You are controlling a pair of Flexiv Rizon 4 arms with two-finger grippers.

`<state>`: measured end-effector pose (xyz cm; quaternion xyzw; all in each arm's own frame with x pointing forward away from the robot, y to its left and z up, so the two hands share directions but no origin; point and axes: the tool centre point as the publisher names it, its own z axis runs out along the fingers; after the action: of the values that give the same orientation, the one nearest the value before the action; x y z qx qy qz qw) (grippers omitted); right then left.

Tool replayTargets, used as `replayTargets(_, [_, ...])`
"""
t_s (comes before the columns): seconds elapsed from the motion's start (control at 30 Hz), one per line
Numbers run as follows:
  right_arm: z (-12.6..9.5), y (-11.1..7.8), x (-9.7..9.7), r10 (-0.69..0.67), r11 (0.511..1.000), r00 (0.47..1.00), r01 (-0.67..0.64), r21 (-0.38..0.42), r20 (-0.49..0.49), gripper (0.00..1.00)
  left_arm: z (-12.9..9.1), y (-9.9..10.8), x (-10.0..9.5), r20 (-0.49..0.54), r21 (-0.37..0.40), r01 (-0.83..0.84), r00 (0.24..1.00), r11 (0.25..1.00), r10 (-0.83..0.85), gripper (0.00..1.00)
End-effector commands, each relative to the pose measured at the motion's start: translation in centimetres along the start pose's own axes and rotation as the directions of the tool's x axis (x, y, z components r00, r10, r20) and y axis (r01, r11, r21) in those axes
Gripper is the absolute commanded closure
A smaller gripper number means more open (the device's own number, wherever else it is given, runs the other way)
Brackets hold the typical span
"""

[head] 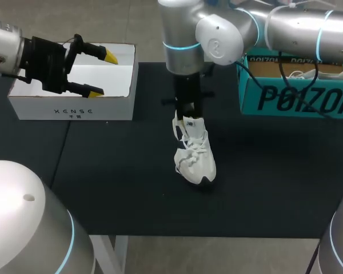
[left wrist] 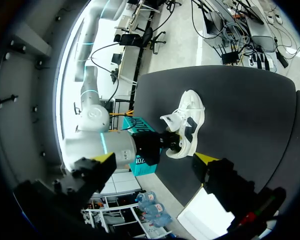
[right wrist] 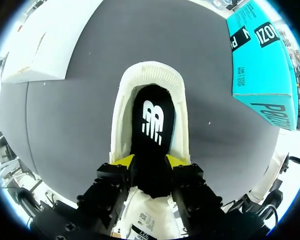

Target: Take the shoe out of the shoebox, open the shoe tongue, remove and reinsert the insole, then place the shoe into the shoebox

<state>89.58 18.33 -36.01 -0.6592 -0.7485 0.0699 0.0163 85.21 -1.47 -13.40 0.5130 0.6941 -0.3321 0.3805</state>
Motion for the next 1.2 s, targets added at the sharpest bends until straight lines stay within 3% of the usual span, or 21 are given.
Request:
replayTargets(0.03, [-0.2, -0.1, -0.5, 0.004, 1.0, 1.0, -0.004, -0.007, -0.004, 0.0, 0.1, 0.1, 0.0, -0.001, 0.001, -0.001, 1.0, 1.0, 0.001, 0.0])
replayTargets(0.4, [0.0, -0.4, -1.0, 0.005, 1.0, 1.0, -0.005, -0.001, -0.015, 0.0, 0.1, 0.1, 0.0, -0.001, 0.001, -0.001, 1.0, 1.0, 0.001, 0.0])
replayTargets(0.63, [-1.0, -1.0, -0.9, 0.016, 1.0, 1.0, -0.016, -0.021, -0.022, 0.0, 0.1, 0.1, 0.0, -0.001, 0.001, -0.001, 1.0, 1.0, 0.001, 0.0])
replayTargets(1.2, [-2.7, -3.8, -1.0, 0.034, 0.999, 0.999, -0.034, -0.027, -0.026, 0.0, 0.1, 0.1, 0.0, -0.001, 0.001, -0.001, 1.0, 1.0, 0.001, 0.0])
